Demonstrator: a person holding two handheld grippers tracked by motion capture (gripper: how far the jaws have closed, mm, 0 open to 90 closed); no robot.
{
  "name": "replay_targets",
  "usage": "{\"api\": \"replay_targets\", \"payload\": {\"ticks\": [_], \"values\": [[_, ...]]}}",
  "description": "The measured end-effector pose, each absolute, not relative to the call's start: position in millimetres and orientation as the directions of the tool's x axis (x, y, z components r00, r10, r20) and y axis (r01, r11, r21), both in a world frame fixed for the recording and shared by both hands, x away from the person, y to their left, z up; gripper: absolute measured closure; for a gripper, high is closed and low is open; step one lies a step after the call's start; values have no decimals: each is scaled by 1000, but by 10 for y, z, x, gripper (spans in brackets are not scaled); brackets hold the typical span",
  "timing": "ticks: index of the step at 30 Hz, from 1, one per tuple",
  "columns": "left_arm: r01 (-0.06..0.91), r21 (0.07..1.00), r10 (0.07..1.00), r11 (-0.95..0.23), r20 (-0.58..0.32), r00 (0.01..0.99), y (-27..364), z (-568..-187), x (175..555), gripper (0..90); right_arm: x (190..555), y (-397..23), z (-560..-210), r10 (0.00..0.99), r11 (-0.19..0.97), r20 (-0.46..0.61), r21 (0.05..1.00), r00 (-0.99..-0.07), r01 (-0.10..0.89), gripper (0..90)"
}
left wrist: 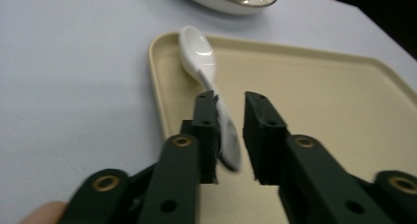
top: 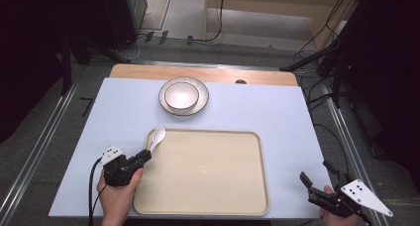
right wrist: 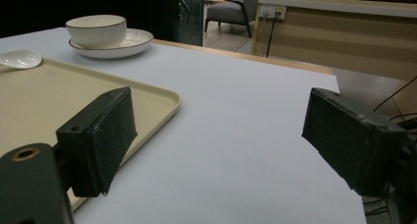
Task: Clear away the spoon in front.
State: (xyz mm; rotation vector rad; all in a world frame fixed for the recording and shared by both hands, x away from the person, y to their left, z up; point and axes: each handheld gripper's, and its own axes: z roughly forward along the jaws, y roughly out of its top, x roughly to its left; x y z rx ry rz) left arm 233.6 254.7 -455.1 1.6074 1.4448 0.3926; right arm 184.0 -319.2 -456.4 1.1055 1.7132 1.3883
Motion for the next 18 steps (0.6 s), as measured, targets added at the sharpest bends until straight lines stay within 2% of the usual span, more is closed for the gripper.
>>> {"api": "replay_targets", "payload": {"ticks": [4, 5, 6, 9, 14, 18], "values": [[625, 776, 919, 89, -305, 248, 2544, -4560, 2353, 614, 1837, -3191, -4563, 906, 76, 17, 976, -422, 203, 133], [627, 775, 924, 80, -294, 246, 2538, -4561, 2359, 614, 1837, -3190, -4563, 906, 77, 17, 976, -423, 203, 134], [628, 776, 930, 62, -273, 246, 2530, -4564, 2363, 566, 1836, -3190, -4562, 906, 78, 16, 976, -423, 204, 133], [626, 778, 930, 57, -269, 251, 2518, -4560, 2368, 549, 1836, -3189, -4562, 906, 77, 17, 976, -423, 204, 133], [614, 789, 933, 27, -241, 268, 2471, -4542, 2364, 568, 1841, -3188, -4565, 905, 79, 14, 977, -425, 200, 133], [607, 794, 931, 31, -243, 271, 2489, -4533, 2359, 636, 1840, -3190, -4565, 905, 80, 13, 976, -424, 201, 133]]}}
